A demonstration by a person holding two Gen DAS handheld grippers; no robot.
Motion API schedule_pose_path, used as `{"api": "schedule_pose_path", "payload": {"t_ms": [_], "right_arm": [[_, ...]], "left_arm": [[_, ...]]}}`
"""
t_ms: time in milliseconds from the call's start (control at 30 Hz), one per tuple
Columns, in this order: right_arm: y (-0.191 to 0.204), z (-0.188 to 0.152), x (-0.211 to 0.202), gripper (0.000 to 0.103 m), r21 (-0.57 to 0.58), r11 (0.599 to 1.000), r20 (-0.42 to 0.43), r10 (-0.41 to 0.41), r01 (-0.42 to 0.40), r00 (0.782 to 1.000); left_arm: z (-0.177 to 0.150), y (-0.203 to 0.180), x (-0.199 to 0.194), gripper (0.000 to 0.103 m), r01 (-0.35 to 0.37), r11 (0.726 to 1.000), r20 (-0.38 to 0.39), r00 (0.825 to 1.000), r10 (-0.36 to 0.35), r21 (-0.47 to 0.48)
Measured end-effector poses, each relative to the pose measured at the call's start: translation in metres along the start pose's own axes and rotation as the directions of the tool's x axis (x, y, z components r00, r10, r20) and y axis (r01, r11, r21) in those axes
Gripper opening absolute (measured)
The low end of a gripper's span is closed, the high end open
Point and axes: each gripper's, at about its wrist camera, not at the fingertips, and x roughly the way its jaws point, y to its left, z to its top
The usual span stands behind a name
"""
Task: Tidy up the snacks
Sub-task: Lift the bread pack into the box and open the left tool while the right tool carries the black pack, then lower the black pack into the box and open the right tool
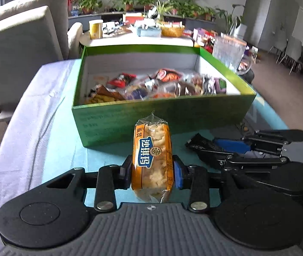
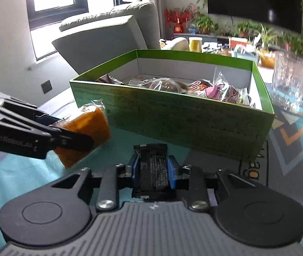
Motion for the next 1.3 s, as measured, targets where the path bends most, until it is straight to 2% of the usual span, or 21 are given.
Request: {"api": "schedule_pose_path", "payload": {"t_ms": [167, 333, 567, 767, 933, 1000, 1133, 1300], "right_arm": [[0.002, 0.005, -0.021, 0.028, 0.018, 1.0, 0.048, -0.02, 0.019, 0.999], [0.004, 0.022, -0.047, 0.028, 0.014, 0.999, 0.161, -0.03, 0.028, 0.987], [-0.005, 0.05, -0.05, 0.028, 0.052, 0.996, 0.259, -0.082, 0.071, 0.962], [-0.008, 0.055, -0.048, 0.028, 0.058, 0.996, 0.274, -0.083, 0.07, 0.958], [-0.013, 0.058, -0.043, 0.028, 0.069, 0.995, 0.267, -0.089, 0.073, 0.96], [-0.013, 0.058, -0.042, 0.028, 0.069, 0.995, 0.266, -0.091, 0.075, 0.96], [-0.015, 0.06, -0.039, 0.028, 0.083, 0.993, 0.265, -0.105, 0.086, 0.958], [-0.015, 0.064, -0.036, 0.029, 0.089, 0.992, 0.267, -0.112, 0.091, 0.957]], "left_arm": [[0.01, -0.006, -0.02, 0.034, 0.022, 1.0, 0.067, 0.998, -0.023, 0.009], [0.03, -0.013, -0.042, 0.034, 0.053, 0.998, 0.16, 0.985, -0.057, 0.033], [0.074, -0.013, -0.037, 0.034, -0.001, 0.999, 0.259, 0.966, -0.009, 0.039], [0.108, 0.003, 0.002, 0.034, -0.042, 0.999, 0.258, 0.965, 0.043, -0.01], [0.113, 0.013, 0.036, 0.036, -0.083, 0.995, 0.137, 0.986, 0.09, -0.06], [0.106, 0.013, 0.038, 0.038, -0.065, 0.997, 0.124, 0.99, 0.071, -0.051], [0.096, 0.01, 0.03, 0.046, -0.053, 0.998, 0.151, 0.987, 0.055, -0.016], [0.092, 0.014, 0.02, 0.047, -0.048, 0.998, 0.159, 0.986, 0.055, -0.047]]}}
